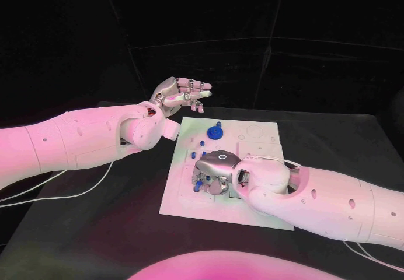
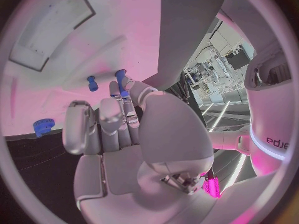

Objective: Assemble the parts on the task board

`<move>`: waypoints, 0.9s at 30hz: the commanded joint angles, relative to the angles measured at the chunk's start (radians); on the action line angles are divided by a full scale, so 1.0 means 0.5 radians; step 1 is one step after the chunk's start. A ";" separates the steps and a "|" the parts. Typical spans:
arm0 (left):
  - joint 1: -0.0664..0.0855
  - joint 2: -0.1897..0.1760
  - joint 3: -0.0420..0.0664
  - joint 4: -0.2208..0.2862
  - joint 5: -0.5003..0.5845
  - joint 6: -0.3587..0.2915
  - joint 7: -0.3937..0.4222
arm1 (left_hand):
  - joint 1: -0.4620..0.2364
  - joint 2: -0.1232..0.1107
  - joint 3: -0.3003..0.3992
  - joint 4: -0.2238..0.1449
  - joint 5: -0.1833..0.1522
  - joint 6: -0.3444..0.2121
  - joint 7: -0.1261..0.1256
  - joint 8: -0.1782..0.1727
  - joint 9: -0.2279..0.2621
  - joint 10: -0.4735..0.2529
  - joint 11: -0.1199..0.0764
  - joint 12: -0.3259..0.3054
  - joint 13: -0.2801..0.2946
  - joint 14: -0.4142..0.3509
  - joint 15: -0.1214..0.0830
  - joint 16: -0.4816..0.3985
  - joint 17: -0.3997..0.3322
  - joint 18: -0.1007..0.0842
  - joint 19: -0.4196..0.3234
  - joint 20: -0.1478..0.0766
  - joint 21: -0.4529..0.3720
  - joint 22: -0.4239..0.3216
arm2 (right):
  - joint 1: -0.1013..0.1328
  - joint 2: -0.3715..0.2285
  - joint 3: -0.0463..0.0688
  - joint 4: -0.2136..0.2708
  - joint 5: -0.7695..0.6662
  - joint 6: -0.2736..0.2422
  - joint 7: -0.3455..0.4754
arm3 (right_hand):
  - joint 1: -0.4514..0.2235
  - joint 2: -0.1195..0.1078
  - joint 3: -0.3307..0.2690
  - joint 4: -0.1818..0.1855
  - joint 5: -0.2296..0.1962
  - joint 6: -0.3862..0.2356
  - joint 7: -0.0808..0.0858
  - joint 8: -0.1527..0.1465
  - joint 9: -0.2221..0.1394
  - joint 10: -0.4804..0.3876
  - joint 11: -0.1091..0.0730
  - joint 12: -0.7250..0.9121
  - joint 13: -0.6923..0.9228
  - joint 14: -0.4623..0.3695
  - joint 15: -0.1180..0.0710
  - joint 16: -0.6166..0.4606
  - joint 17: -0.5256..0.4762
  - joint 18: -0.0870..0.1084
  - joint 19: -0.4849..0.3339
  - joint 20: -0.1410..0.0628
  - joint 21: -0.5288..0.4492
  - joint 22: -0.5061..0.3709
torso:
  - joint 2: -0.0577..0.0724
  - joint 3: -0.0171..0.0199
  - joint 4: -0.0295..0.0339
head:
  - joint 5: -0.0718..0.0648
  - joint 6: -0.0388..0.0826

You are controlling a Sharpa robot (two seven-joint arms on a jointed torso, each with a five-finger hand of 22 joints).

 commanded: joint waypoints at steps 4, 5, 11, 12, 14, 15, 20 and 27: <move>0.003 0.000 0.002 0.004 0.006 0.023 0.013 | 0.002 0.025 -0.013 0.001 0.003 -0.021 0.000 0.007 0.001 -0.010 -0.001 0.006 -0.001 -0.012 0.004 0.006 -0.002 0.028 0.001 0.008 -0.012 -0.002 | 0.002 0.019 -0.001 -0.010 -0.038 0.031 -0.021 | -0.049 -0.042 -0.003 0.003 0.011 -0.061 0.036 -0.042 -0.018 -0.046 0.025 -0.064 -0.005 0.012 0.014 0.007 -0.010 -0.023 -0.010 0.020 -0.003 0.008 | -0.001 0.0007 -0.001 | -0.003 0.001; 0.003 0.000 0.002 0.003 0.006 0.023 0.013 | 0.002 0.025 -0.013 0.001 0.003 -0.021 0.000 0.007 0.001 -0.010 -0.001 0.006 -0.001 -0.012 0.004 0.006 -0.002 0.028 0.001 0.008 -0.012 -0.002 | 0.002 0.022 -0.001 -0.012 -0.039 0.022 -0.019 | -0.071 -0.061 -0.012 0.011 0.015 -0.104 0.050 -0.064 -0.025 -0.082 0.040 -0.087 -0.009 0.010 0.026 0.005 -0.015 -0.021 -0.019 0.028 -0.010 -0.002 | -0.001 0.0007 -0.001 | -0.003 0.001; 0.003 0.001 0.002 0.004 0.006 0.029 0.005 | 0.002 0.025 -0.013 0.001 0.003 -0.021 0.000 0.007 0.001 -0.010 -0.001 0.006 -0.001 -0.012 0.004 0.006 -0.002 0.028 0.001 0.008 -0.012 -0.002 | 0.000 0.036 -0.002 -0.019 -0.041 -0.044 -0.016 | -0.166 -0.139 -0.130 0.062 -0.045 -0.429 0.024 -0.071 -0.028 -0.165 0.036 -0.120 0.001 -0.002 0.026 -0.007 -0.044 -0.007 -0.054 0.041 -0.045 -0.045 | 0.001 0.0014 -0.001 | -0.003 0.005; 0.003 0.001 0.002 0.004 0.006 0.030 0.004 | 0.002 0.025 -0.016 0.001 0.003 -0.022 0.000 0.008 0.001 -0.013 0.000 0.009 -0.001 -0.013 0.004 0.006 -0.003 0.028 0.001 0.008 -0.013 -0.003 | -0.001 0.036 -0.003 -0.018 -0.041 -0.059 -0.016 | -0.166 -0.140 -0.144 0.064 -0.045 -0.449 0.019 -0.071 -0.028 -0.170 0.035 -0.119 0.002 -0.003 0.026 -0.007 -0.046 -0.007 -0.056 0.040 -0.047 -0.047 | 0.001 0.0014 0.000 | -0.003 0.006; 0.003 0.001 0.002 0.004 0.006 0.031 0.003 | 0.001 0.025 -0.017 0.001 0.003 -0.023 0.001 0.009 0.001 -0.014 0.000 0.011 -0.001 -0.014 0.004 0.007 -0.003 0.028 0.001 0.008 -0.014 -0.003 | -0.001 0.033 -0.003 -0.016 -0.044 -0.081 -0.015 | -0.161 -0.141 -0.168 0.066 -0.045 -0.480 0.012 -0.070 -0.026 -0.179 0.034 -0.116 0.004 -0.004 0.024 -0.007 -0.047 -0.007 -0.057 0.039 -0.050 -0.049 | 0.000 0.0012 0.001 | -0.004 0.008; 0.003 0.000 0.002 0.004 0.006 0.031 0.003 | 0.001 0.025 -0.017 0.001 0.003 -0.023 0.001 0.009 0.001 -0.014 0.000 0.011 -0.001 -0.014 0.004 0.007 -0.003 0.028 0.001 0.008 -0.014 -0.003 | -0.002 0.031 -0.003 -0.014 -0.044 -0.091 -0.015 | -0.159 -0.140 -0.173 0.066 -0.045 -0.491 0.010 -0.071 -0.027 -0.180 0.034 -0.115 0.005 -0.004 0.024 -0.007 -0.048 -0.007 -0.058 0.038 -0.050 -0.049 | -0.001 0.0009 0.001 | -0.003 0.008; 0.003 -0.002 0.002 0.003 0.006 0.032 0.002 | 0.001 0.025 -0.017 0.001 0.003 -0.023 0.001 0.009 0.001 -0.014 0.000 0.011 -0.001 -0.014 0.004 0.007 -0.003 0.028 0.001 0.008 -0.014 -0.003 | -0.006 -0.005 -0.003 0.024 -0.048 -0.184 -0.007 | -0.157 -0.139 -0.180 0.066 -0.043 -0.504 0.009 -0.071 -0.027 -0.180 0.033 -0.113 0.006 -0.004 0.023 -0.007 -0.049 -0.007 -0.056 0.038 -0.049 -0.048 | -0.001 0.0025 -0.003 | 0.001 0.008; 0.003 -0.005 0.002 0.002 0.006 0.033 0.001 | 0.001 0.025 -0.017 0.001 0.003 -0.023 0.001 0.009 0.001 -0.014 0.000 0.011 -0.001 -0.014 0.004 0.007 -0.003 0.028 0.001 0.008 -0.014 -0.003 | -0.008 -0.116 -0.003 0.137 -0.045 -0.311 0.010 | -0.156 -0.151 -0.218 0.069 -0.041 -0.501 0.015 -0.065 -0.022 -0.180 0.031 -0.104 0.010 -0.007 0.022 -0.016 -0.066 -0.004 -0.063 0.036 -0.057 -0.058 | -0.002 0.0014 -0.004 | -0.003 0.014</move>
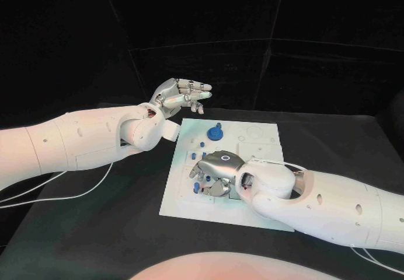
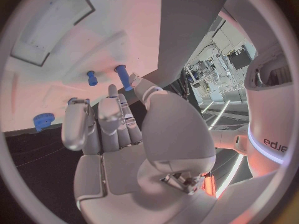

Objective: Assemble the parts on the task board

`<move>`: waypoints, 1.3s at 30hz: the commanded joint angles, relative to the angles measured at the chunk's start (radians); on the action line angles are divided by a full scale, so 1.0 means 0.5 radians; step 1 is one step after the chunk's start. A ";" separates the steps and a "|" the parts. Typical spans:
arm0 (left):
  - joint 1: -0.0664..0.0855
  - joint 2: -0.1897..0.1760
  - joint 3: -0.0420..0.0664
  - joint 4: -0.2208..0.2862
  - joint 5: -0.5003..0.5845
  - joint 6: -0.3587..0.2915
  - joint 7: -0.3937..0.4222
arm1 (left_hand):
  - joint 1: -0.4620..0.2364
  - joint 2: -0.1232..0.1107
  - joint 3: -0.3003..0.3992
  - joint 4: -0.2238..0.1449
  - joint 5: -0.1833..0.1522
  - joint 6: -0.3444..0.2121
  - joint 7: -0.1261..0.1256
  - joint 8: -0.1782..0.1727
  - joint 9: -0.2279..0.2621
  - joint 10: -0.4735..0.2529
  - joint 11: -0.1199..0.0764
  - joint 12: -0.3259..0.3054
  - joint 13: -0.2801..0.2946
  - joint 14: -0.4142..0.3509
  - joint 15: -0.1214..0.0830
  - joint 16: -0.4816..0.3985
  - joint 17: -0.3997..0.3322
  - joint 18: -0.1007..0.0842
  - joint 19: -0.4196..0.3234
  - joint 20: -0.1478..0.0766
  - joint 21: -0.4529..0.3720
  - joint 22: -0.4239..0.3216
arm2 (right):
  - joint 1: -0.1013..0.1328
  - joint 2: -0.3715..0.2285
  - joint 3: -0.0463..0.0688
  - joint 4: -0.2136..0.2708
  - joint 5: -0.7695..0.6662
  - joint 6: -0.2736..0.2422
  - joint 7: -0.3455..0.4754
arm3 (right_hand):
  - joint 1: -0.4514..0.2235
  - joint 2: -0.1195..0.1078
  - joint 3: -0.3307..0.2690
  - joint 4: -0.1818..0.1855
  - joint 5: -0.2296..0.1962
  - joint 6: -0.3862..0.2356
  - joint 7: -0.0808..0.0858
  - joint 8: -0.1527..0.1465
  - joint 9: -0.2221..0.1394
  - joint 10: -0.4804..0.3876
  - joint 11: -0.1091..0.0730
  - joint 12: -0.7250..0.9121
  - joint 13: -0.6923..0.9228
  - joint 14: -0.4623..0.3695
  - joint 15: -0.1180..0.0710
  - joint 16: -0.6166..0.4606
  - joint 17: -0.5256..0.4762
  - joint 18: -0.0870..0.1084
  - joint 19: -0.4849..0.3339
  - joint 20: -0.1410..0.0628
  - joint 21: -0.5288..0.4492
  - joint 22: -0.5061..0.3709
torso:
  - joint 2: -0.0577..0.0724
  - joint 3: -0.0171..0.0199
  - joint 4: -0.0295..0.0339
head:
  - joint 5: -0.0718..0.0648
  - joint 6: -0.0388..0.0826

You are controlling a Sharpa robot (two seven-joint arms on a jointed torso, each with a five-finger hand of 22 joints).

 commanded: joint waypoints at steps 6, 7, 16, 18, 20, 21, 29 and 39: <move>0.003 -0.009 0.002 0.001 0.006 0.026 0.006 | 0.001 0.025 -0.011 -0.004 0.003 -0.009 0.000 0.009 0.001 -0.014 0.000 0.011 -0.001 -0.014 0.004 0.007 -0.003 0.027 0.001 0.008 -0.014 -0.002 | 0.011 -0.286 0.021 0.248 0.084 -0.346 0.031 | -0.019 -0.029 -0.162 0.041 -0.011 -0.003 0.018 0.007 0.009 -0.049 0.000 0.019 0.007 -0.030 0.003 -0.084 -0.112 0.014 -0.076 -0.001 -0.082 -0.089 | -0.003 -0.0036 0.000 | -0.015 0.011; 0.003 -0.011 0.002 0.002 0.006 0.025 0.006 | 0.001 0.025 -0.011 -0.004 0.003 -0.009 0.000 0.009 0.001 -0.014 0.000 0.011 -0.001 -0.014 0.004 0.007 -0.003 0.027 0.001 0.008 -0.014 -0.002 | 0.013 -0.330 0.035 0.274 0.117 -0.370 0.028 | -0.016 -0.024 -0.189 0.053 -0.010 0.015 0.025 0.012 0.012 -0.042 0.000 0.031 0.010 -0.030 0.004 -0.089 -0.119 0.013 -0.076 0.001 -0.084 -0.091 | -0.002 -0.0041 0.001 | -0.023 0.016; 0.003 -0.025 0.001 0.008 0.006 0.018 0.010 | 0.001 0.025 -0.011 -0.004 0.003 -0.009 0.000 0.009 0.001 -0.014 0.000 0.011 -0.001 -0.014 0.004 0.007 -0.003 0.027 0.001 0.008 -0.014 -0.002 | 0.057 -0.850 0.096 0.492 0.726 -0.459 -0.158 | -0.090 -0.011 -0.376 0.193 0.251 0.217 -0.026 0.120 0.042 0.487 -0.087 0.479 0.285 0.065 -0.065 0.189 0.259 -0.055 0.125 -0.058 0.131 0.190 | -0.004 -0.0068 -0.008 | -0.114 0.046; 0.003 -0.026 0.001 0.011 0.006 0.017 0.011 | 0.001 0.025 -0.011 -0.004 0.003 -0.009 0.000 0.009 0.001 -0.014 0.000 0.011 -0.001 -0.014 0.004 0.007 -0.003 0.027 0.001 0.008 -0.014 -0.002 | 0.060 -0.945 0.099 0.516 0.796 -0.442 -0.271 | -0.142 0.009 -0.519 0.292 0.371 0.238 -0.055 0.178 0.051 0.454 -0.109 0.753 0.568 0.081 -0.078 0.305 0.417 -0.079 0.187 -0.088 0.206 0.291 | -0.007 -0.0103 -0.014 | -0.138 0.050; 0.003 -0.026 0.001 0.013 0.006 0.018 0.012 | 0.001 0.025 -0.014 -0.005 0.003 -0.011 0.001 0.010 0.001 -0.018 0.001 0.014 -0.002 -0.015 0.005 0.007 -0.004 0.027 0.001 0.009 -0.015 -0.003 | 0.060 -0.989 0.099 0.522 0.798 -0.447 -0.375 | -0.136 0.035 -0.581 0.334 0.373 0.254 -0.056 0.220 0.061 0.465 -0.116 1.133 0.988 0.089 -0.090 0.366 0.505 -0.093 0.219 -0.088 0.244 0.344 | -0.009 -0.0121 -0.020 | -0.150 0.054; 0.003 -0.026 0.001 0.014 0.006 0.018 0.012 | 0.001 0.025 -0.014 -0.005 0.003 -0.011 0.001 0.010 0.001 -0.018 0.001 0.014 -0.002 -0.015 0.005 0.007 -0.004 0.027 0.001 0.009 -0.015 -0.003 | 0.058 -1.012 0.098 0.524 0.782 -0.454 -0.440 | -0.122 0.053 -0.602 0.348 0.381 0.259 -0.059 0.239 0.066 0.468 -0.118 1.296 1.170 0.091 -0.092 0.385 0.533 -0.097 0.228 -0.090 0.255 0.359 | -0.009 -0.0114 -0.022 | -0.160 0.057; 0.002 -0.031 -0.007 0.020 0.006 0.019 0.012 | 0.001 0.025 -0.014 -0.005 0.003 -0.011 0.001 0.010 0.001 -0.018 0.001 0.014 -0.002 -0.015 0.005 0.007 -0.004 0.027 0.001 0.009 -0.015 -0.003 | 0.016 -1.122 0.043 0.546 0.698 -0.413 -0.741 | -0.119 0.106 -0.829 0.498 0.355 0.262 -0.075 0.362 0.116 0.467 -0.127 1.903 1.894 0.095 -0.094 0.465 0.652 -0.107 0.252 -0.090 0.288 0.407 | -0.013 -0.0136 -0.025 | -0.211 0.055; 0.002 -0.034 -0.014 0.021 0.007 0.023 0.011 | 0.001 0.025 -0.014 -0.005 0.003 -0.011 0.001 0.010 0.001 -0.018 0.001 0.014 -0.002 -0.015 0.005 0.007 -0.004 0.027 0.001 0.009 -0.015 -0.003 | -0.057 -1.081 0.002 0.537 0.625 -0.420 -0.807 | -0.110 0.108 -0.941 0.582 0.345 0.241 -0.075 0.402 0.139 0.464 -0.125 1.960 2.001 0.095 -0.092 0.475 0.669 -0.107 0.250 -0.087 0.287 0.407 | -0.012 -0.0144 -0.023 | -0.222 0.058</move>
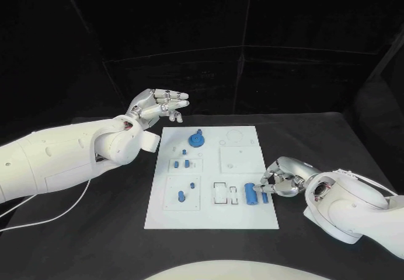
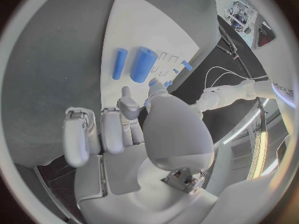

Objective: Assemble the parts on the task board

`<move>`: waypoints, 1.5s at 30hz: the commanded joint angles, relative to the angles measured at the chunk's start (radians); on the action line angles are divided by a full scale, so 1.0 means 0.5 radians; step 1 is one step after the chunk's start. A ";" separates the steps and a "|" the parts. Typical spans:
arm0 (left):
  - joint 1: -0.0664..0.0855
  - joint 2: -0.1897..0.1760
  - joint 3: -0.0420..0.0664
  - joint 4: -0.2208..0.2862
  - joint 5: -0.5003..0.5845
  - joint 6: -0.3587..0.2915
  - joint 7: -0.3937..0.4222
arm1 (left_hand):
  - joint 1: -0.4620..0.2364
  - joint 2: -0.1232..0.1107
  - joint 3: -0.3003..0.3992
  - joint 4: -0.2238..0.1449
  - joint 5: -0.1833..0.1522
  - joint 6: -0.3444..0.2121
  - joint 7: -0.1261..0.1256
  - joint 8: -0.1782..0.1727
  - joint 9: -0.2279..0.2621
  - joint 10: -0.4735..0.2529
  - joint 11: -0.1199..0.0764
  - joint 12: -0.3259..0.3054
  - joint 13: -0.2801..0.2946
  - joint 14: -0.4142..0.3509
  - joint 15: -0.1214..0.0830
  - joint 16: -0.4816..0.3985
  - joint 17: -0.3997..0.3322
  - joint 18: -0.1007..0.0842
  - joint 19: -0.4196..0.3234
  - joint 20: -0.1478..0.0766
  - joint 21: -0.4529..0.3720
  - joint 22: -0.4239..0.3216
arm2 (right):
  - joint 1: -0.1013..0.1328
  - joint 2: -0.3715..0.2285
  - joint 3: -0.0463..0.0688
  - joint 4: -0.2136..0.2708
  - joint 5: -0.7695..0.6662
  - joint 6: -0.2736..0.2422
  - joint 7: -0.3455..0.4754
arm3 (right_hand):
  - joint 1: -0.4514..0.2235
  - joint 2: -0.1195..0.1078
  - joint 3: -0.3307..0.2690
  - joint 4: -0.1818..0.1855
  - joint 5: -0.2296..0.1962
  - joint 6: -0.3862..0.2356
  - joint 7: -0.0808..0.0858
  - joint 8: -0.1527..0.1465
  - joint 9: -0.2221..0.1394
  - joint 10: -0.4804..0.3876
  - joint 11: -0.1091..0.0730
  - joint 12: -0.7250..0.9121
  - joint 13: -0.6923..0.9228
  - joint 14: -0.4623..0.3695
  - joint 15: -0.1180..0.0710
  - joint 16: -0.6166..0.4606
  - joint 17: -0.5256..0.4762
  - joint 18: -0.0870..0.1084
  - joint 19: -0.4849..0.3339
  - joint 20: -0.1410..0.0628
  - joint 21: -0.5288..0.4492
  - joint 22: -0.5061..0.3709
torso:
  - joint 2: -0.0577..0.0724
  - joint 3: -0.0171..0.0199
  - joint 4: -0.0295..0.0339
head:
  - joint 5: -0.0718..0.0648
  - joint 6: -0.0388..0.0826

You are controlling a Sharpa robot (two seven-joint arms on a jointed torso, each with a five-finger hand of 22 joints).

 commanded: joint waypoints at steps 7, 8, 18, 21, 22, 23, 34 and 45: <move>0.003 -0.008 0.000 0.003 0.006 0.019 0.012 | 0.001 0.025 -0.009 0.001 0.003 -0.011 0.001 0.010 0.001 -0.018 0.001 0.006 -0.002 -0.015 0.005 0.007 -0.002 0.027 0.001 0.009 -0.007 -0.002 | -0.047 0.065 -0.003 -0.020 -0.096 -0.013 -0.092 | 0.016 0.008 -0.028 0.003 0.023 -0.017 -0.001 0.019 0.007 0.008 -0.004 0.035 0.045 0.095 0.002 0.011 0.010 -0.013 0.092 -0.001 0.007 0.359 | 0.002 -0.0021 0.002 | -0.001 -0.001; 0.003 -0.008 0.000 0.003 0.006 0.019 0.011 | 0.001 0.025 -0.009 0.001 0.003 -0.011 0.001 0.010 0.001 -0.018 0.001 0.006 -0.002 -0.015 0.005 0.007 -0.002 0.027 0.001 0.009 -0.007 -0.002 | -0.050 0.069 -0.003 -0.020 -0.097 -0.013 -0.092 | 0.018 0.010 -0.033 0.004 0.028 -0.017 -0.002 0.021 0.009 0.011 -0.004 0.043 0.056 0.096 0.002 0.012 0.012 -0.013 0.092 -0.001 0.007 0.360 | 0.002 -0.0023 0.002 | 0.000 -0.001; 0.003 -0.014 -0.001 0.002 0.006 0.018 0.008 | 0.001 0.025 -0.009 0.001 0.003 -0.011 0.001 0.010 0.001 -0.018 0.001 0.006 -0.002 -0.015 0.005 0.007 -0.002 0.027 0.001 0.009 -0.007 -0.002 | -0.061 0.092 -0.004 -0.018 -0.114 0.007 -0.086 | 0.026 0.016 -0.058 0.005 0.047 -0.013 -0.004 0.037 0.017 0.039 -0.006 0.101 0.126 0.100 0.001 0.025 0.036 -0.016 0.100 -0.001 0.015 0.372 | 0.002 -0.0015 0.003 | 0.005 -0.010; 0.003 -0.015 -0.001 0.002 0.006 0.018 0.008 | -0.001 0.027 -0.013 0.003 0.003 -0.012 0.001 0.014 0.002 -0.020 0.001 0.012 -0.001 -0.017 0.005 0.008 -0.003 0.027 0.001 0.009 -0.009 -0.003 | -0.062 0.103 -0.004 -0.028 -0.124 0.021 -0.085 | 0.026 0.019 -0.065 0.006 0.049 -0.012 -0.005 0.041 0.019 0.045 -0.007 0.114 0.141 0.101 0.000 0.030 0.043 -0.017 0.102 -0.002 0.017 0.374 | 0.003 -0.0016 0.002 | 0.005 -0.010; 0.003 -0.015 -0.001 0.002 0.006 0.019 0.008 | -0.001 0.027 -0.013 0.003 0.003 -0.012 0.001 0.014 0.002 -0.020 0.001 0.012 -0.001 -0.017 0.005 0.008 -0.003 0.027 0.001 0.009 -0.009 -0.003 | -0.062 0.109 -0.004 -0.035 -0.127 0.028 -0.085 | 0.025 0.020 -0.067 0.006 0.050 -0.011 -0.005 0.042 0.019 0.047 -0.007 0.116 0.144 0.101 0.000 0.030 0.044 -0.017 0.103 -0.002 0.018 0.375 | 0.002 -0.0020 0.003 | 0.004 -0.010; 0.003 -0.015 -0.001 0.003 0.006 0.019 0.008 | -0.001 0.027 -0.013 0.003 0.003 -0.012 0.001 0.014 0.002 -0.020 0.001 0.012 -0.001 -0.017 0.005 0.008 -0.003 0.027 0.001 0.009 -0.009 -0.003 | -0.062 0.116 -0.004 -0.043 -0.130 0.035 -0.085 | 0.025 0.020 -0.067 0.006 0.050 -0.011 -0.005 0.042 0.019 0.047 -0.007 0.116 0.144 0.101 0.000 0.030 0.044 -0.017 0.103 -0.002 0.018 0.375 | 0.002 -0.0027 0.003 | 0.003 -0.010; 0.003 -0.019 -0.001 0.008 0.006 0.019 0.009 | -0.001 0.027 -0.013 0.003 0.003 -0.012 0.001 0.014 0.002 -0.020 0.001 0.012 -0.001 -0.017 0.005 0.008 -0.003 0.027 0.001 0.009 -0.009 -0.003 | -0.096 0.215 -0.004 -0.132 -0.139 0.139 -0.096 | 0.022 0.029 -0.076 0.008 0.054 -0.012 -0.006 0.046 0.022 0.050 -0.007 0.125 0.157 0.103 0.000 0.039 0.059 -0.018 0.105 -0.002 0.020 0.379 | 0.003 -0.0017 0.007 | 0.010 -0.016; 0.003 -0.024 -0.001 0.011 0.006 0.020 0.007 | -0.001 0.027 -0.013 0.003 0.003 -0.012 0.001 0.014 0.002 -0.020 0.001 0.012 -0.001 -0.017 0.005 0.008 -0.003 0.027 0.001 0.009 -0.009 -0.003 | -0.113 0.235 -0.004 -0.139 -0.107 -0.026 -0.101 | 0.034 0.095 -0.101 0.001 0.129 0.033 -0.022 0.080 0.041 0.066 -0.020 0.153 0.208 0.104 -0.009 0.046 0.072 -0.021 0.113 -0.008 0.028 0.391 | 0.000 -0.0026 0.000 | 0.017 -0.016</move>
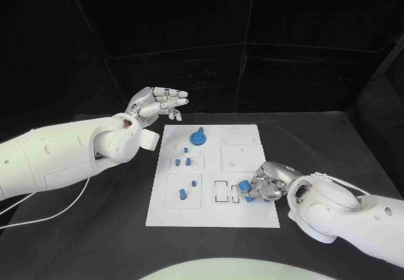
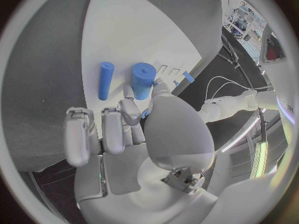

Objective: Assemble the parts on the task board

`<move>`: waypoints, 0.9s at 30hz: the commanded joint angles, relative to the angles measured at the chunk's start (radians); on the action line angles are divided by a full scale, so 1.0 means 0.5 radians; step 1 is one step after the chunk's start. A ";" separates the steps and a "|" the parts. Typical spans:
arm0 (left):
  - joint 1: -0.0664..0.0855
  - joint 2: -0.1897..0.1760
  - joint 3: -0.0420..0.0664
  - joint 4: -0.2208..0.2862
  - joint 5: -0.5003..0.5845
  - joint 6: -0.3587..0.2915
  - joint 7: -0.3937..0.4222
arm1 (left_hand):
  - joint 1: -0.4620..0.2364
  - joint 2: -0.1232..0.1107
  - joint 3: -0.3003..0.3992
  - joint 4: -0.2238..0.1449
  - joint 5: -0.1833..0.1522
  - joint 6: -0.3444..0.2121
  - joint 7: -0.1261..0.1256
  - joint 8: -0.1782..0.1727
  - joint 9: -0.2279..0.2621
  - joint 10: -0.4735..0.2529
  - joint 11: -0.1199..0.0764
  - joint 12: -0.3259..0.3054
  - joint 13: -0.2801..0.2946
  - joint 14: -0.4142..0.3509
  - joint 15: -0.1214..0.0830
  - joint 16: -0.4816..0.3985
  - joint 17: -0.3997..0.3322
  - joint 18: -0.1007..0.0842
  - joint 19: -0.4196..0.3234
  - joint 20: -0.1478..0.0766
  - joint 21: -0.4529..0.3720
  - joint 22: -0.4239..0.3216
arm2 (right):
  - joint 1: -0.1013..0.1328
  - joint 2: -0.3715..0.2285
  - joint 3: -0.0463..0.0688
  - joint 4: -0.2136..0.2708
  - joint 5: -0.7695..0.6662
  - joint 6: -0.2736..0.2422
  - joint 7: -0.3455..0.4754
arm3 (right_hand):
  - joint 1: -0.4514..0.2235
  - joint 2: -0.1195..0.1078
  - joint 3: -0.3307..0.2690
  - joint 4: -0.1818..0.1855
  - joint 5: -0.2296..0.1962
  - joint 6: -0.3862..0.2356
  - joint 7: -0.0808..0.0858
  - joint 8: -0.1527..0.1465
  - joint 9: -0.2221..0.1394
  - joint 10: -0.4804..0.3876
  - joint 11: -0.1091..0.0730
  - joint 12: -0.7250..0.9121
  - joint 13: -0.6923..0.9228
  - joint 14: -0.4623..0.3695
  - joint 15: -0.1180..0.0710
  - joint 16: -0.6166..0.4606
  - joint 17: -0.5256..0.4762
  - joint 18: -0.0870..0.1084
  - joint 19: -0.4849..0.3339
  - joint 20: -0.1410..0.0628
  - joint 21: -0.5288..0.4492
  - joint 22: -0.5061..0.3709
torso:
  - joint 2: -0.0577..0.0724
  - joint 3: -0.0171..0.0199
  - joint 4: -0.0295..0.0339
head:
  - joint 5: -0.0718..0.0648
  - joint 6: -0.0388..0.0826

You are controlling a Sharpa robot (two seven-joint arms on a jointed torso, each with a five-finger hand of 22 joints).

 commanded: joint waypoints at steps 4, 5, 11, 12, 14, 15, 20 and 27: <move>0.003 -0.001 0.002 0.004 0.006 0.020 0.008 | 0.005 0.020 -0.013 0.003 0.003 -0.012 0.001 0.014 0.002 -0.020 0.001 0.012 -0.001 -0.010 -0.002 0.008 -0.002 0.027 0.001 0.009 -0.009 -0.002 | -0.016 -0.028 -0.014 0.020 0.032 -0.163 -0.021 | 0.059 0.056 -0.008 -0.015 0.093 0.058 -0.018 0.034 0.024 0.031 -0.012 0.032 0.040 0.106 -0.018 0.017 0.016 -0.025 0.122 -0.015 0.021 0.404 | -0.003 0.0011 -0.003 | 0.001 0.001; 0.003 -0.001 0.002 0.003 0.006 0.020 0.008 | 0.005 0.020 -0.013 0.003 0.003 -0.012 0.001 0.014 0.002 -0.020 0.001 0.012 -0.001 -0.010 -0.002 0.008 -0.002 0.027 0.001 0.009 -0.009 -0.002 | -0.016 -0.032 -0.014 0.025 0.032 -0.175 -0.021 | 0.069 0.060 -0.010 -0.017 0.103 0.066 -0.021 0.038 0.027 0.034 -0.015 0.034 0.046 0.107 -0.020 0.019 0.021 -0.026 0.125 -0.017 0.023 0.407 | -0.004 0.0011 -0.003 | 0.001 0.001; 0.003 0.000 0.002 0.001 0.006 0.021 0.008 | 0.005 0.020 -0.013 0.003 0.003 -0.012 0.001 0.014 0.002 -0.020 0.001 0.012 -0.001 -0.010 -0.002 0.008 -0.002 0.027 0.001 0.009 -0.009 -0.002 | -0.016 -0.078 -0.013 0.087 0.036 -0.283 -0.012 | 0.108 0.076 -0.022 -0.022 0.181 0.095 -0.032 0.048 0.043 0.054 -0.026 0.052 0.077 0.111 -0.030 0.033 0.046 -0.031 0.139 -0.027 0.036 0.425 | -0.005 -0.0010 -0.001 | 0.001 0.008; 0.003 0.001 0.001 0.000 0.006 0.021 0.008 | 0.005 0.020 -0.013 0.003 0.003 -0.012 0.001 0.014 0.002 -0.020 0.001 0.012 -0.001 -0.010 -0.002 0.008 -0.002 0.027 0.001 0.009 -0.009 -0.002 | -0.016 -0.087 -0.013 0.105 0.041 -0.307 -0.006 | 0.110 0.078 -0.024 -0.021 0.190 0.099 -0.034 0.048 0.045 0.056 -0.027 0.054 0.081 0.111 -0.031 0.034 0.048 -0.031 0.139 -0.028 0.036 0.425 | -0.006 -0.0010 -0.001 | 0.001 0.008; 0.003 0.002 0.001 -0.001 0.006 0.022 0.008 | 0.005 0.020 -0.013 0.003 0.003 -0.012 0.001 0.014 0.002 -0.020 0.001 0.012 -0.001 -0.010 -0.002 0.008 -0.002 0.027 0.001 0.009 -0.009 -0.002 | -0.016 -0.100 -0.013 0.139 0.079 -0.356 0.024 | 0.109 0.079 -0.031 -0.017 0.201 0.105 -0.036 0.050 0.049 0.055 -0.029 0.046 0.076 0.111 -0.033 0.033 0.047 -0.031 0.138 -0.030 0.035 0.424 | -0.007 -0.0017 -0.002 | 0.002 0.008; 0.003 0.002 0.001 -0.002 0.006 0.022 0.008 | 0.005 0.020 -0.013 0.003 0.003 -0.012 0.001 0.014 0.002 -0.020 0.001 0.012 -0.001 -0.010 -0.002 0.008 -0.002 0.027 0.001 0.009 -0.009 -0.002 | -0.016 -0.102 -0.012 0.152 0.099 -0.378 0.041 | 0.104 0.078 -0.037 -0.012 0.204 0.107 -0.036 0.049 0.050 0.041 -0.030 0.015 0.050 0.109 -0.033 0.028 0.037 -0.029 0.134 -0.031 0.031 0.419 | -0.005 -0.0022 -0.003 | 0.002 0.008; 0.002 0.004 0.001 -0.001 0.006 0.025 0.009 | 0.005 0.020 -0.013 0.003 0.003 -0.012 0.001 0.014 0.002 -0.020 0.001 0.012 -0.001 -0.010 -0.002 0.008 -0.002 0.027 0.001 0.009 -0.009 -0.002 | -0.016 -0.095 -0.012 0.202 0.163 -0.479 0.115 | 0.106 0.081 -0.053 -0.009 0.246 0.112 -0.039 0.046 0.057 0.038 -0.033 -0.005 0.044 0.107 -0.036 0.024 0.033 -0.029 0.132 -0.034 0.030 0.417 | 0.000 -0.0020 0.000 | -0.001 0.015; 0.002 0.003 0.001 0.001 0.006 0.026 0.011 | 0.005 0.020 -0.013 0.003 0.003 -0.012 0.001 0.014 0.002 -0.020 0.001 0.012 -0.001 -0.010 -0.002 0.008 -0.002 0.027 0.001 0.009 -0.009 -0.002 | -0.015 -0.033 -0.011 0.192 0.242 -0.486 0.142 | 0.115 0.084 -0.060 -0.010 0.274 0.113 -0.040 0.041 0.061 0.030 -0.034 -0.030 0.029 0.106 -0.037 0.021 0.029 -0.027 0.128 -0.035 0.026 0.412 | 0.002 -0.0009 0.002 | 0.009 0.011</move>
